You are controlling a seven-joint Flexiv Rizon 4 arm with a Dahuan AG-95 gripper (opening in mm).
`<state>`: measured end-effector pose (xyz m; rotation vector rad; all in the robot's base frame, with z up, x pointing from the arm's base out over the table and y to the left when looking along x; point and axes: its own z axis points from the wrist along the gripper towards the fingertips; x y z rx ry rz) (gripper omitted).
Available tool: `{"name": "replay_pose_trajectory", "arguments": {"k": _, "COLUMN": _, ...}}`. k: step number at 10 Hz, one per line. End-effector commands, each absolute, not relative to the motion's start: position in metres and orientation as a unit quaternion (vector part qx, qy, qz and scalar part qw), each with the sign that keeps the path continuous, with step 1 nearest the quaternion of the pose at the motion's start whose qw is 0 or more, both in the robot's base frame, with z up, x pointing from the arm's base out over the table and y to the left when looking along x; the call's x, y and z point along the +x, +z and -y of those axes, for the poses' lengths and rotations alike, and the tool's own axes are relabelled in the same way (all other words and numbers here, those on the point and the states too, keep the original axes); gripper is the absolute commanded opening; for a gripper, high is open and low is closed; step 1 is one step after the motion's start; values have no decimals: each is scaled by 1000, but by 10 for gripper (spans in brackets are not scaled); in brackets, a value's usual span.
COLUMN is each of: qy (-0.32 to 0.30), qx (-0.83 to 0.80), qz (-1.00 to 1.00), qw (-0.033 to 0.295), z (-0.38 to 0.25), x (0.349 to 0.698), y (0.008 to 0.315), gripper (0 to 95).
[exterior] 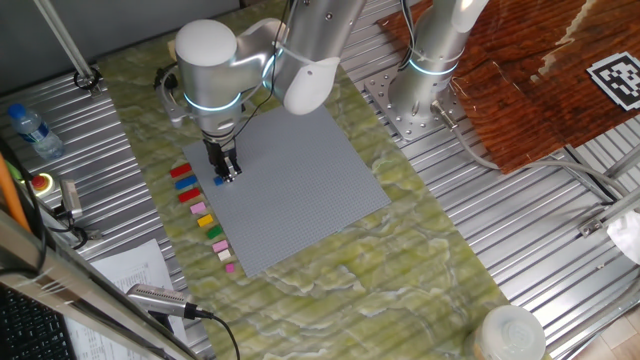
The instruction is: Stack small Lego blocks one on top of the other
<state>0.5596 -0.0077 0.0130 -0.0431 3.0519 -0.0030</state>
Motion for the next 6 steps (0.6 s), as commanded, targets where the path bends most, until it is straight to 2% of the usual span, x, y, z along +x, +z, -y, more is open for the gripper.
{"name": "replay_pose_trajectory", "arguments": {"k": 1, "qy": 0, "qx": -15, "qz": -999, "qw": 44, "z": 7, "x": 560, "y": 7, "gripper": 0}}
{"name": "replay_pose_trajectory", "arguments": {"k": 6, "qy": 1, "qx": -16, "qz": -999, "qw": 44, "z": 5, "x": 563, "y": 8, "gripper": 0}}
